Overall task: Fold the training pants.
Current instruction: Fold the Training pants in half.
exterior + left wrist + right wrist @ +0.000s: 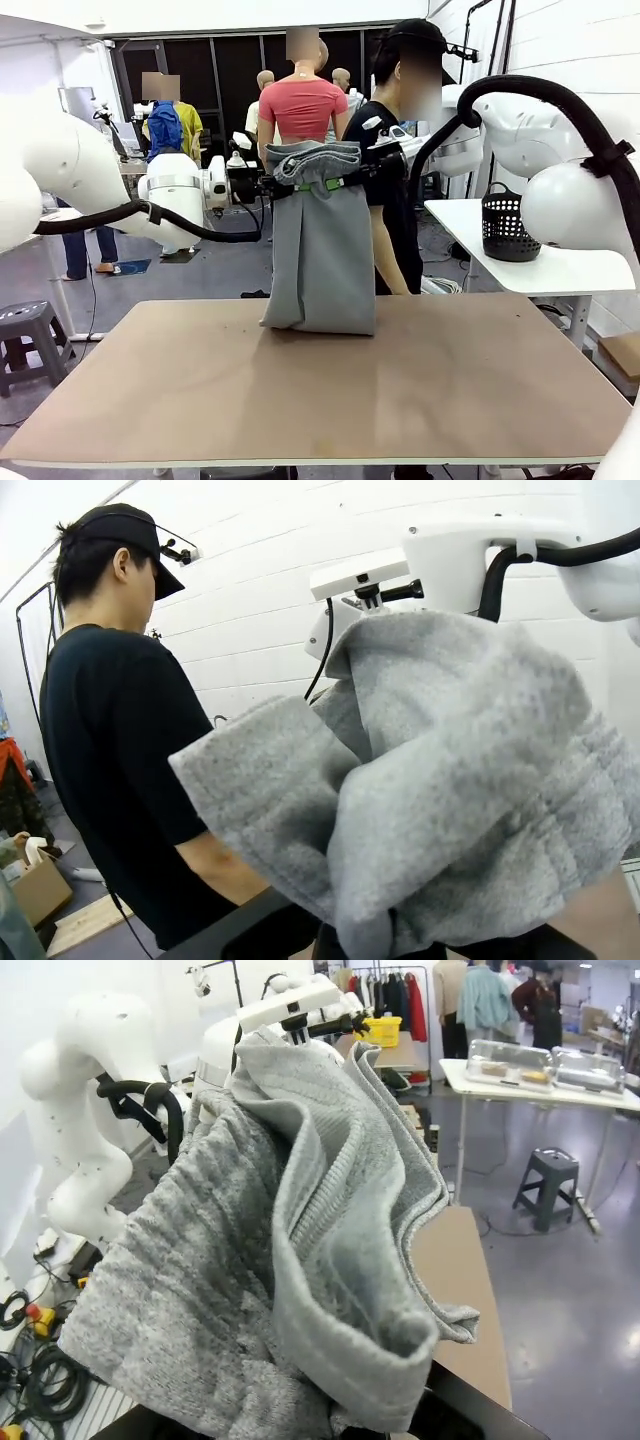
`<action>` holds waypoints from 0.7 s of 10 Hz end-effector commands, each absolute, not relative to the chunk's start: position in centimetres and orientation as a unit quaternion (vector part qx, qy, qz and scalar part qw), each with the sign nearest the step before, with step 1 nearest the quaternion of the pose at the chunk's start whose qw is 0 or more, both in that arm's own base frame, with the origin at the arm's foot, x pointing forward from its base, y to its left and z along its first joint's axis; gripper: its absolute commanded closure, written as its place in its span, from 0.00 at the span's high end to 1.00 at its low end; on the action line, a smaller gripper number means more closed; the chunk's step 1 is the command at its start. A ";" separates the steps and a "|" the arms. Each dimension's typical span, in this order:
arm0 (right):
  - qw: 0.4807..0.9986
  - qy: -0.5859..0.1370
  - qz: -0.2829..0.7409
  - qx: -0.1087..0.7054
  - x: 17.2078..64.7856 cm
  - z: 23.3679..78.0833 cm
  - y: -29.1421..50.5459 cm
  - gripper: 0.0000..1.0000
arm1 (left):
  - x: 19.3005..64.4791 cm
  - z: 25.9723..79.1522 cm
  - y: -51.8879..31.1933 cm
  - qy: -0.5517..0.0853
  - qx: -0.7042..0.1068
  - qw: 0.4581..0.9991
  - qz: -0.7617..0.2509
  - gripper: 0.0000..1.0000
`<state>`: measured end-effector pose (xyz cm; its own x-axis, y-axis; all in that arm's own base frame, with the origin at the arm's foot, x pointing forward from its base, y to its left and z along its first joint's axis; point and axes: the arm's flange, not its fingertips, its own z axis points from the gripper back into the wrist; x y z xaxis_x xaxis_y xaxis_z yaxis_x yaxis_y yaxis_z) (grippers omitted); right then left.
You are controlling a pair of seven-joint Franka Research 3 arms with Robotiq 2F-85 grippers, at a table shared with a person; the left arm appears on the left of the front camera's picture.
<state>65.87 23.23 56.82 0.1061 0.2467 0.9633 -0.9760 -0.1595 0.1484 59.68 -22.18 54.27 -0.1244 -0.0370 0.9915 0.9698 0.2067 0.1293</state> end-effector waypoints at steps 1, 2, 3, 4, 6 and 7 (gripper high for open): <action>0.550 -0.331 0.537 0.547 62.7 55.8 22.5 0.00 | 55.9 55.1 -20.8 -0.567 -0.439 0.531 -0.452 0.00; 0.563 -0.312 0.503 0.577 61.6 55.1 22.3 0.00 | 54.6 54.7 -20.9 -0.546 -0.459 0.547 -0.439 0.00; 0.579 -0.292 0.485 0.588 60.4 54.1 22.0 0.00 | 53.5 54.0 -21.1 -0.529 -0.485 0.548 -0.430 0.00; 0.593 -0.274 0.465 0.597 59.1 52.7 21.6 0.00 | 52.2 52.7 -21.6 -0.509 -0.508 0.556 -0.416 0.00; 0.610 -0.242 0.423 0.625 57.1 49.2 21.8 0.00 | 50.3 49.8 -20.8 -0.499 -0.530 0.576 -0.372 0.00; 0.617 -0.234 0.414 0.627 55.8 48.4 21.8 0.00 | 49.4 48.7 -20.9 -0.499 -0.534 0.584 -0.353 0.00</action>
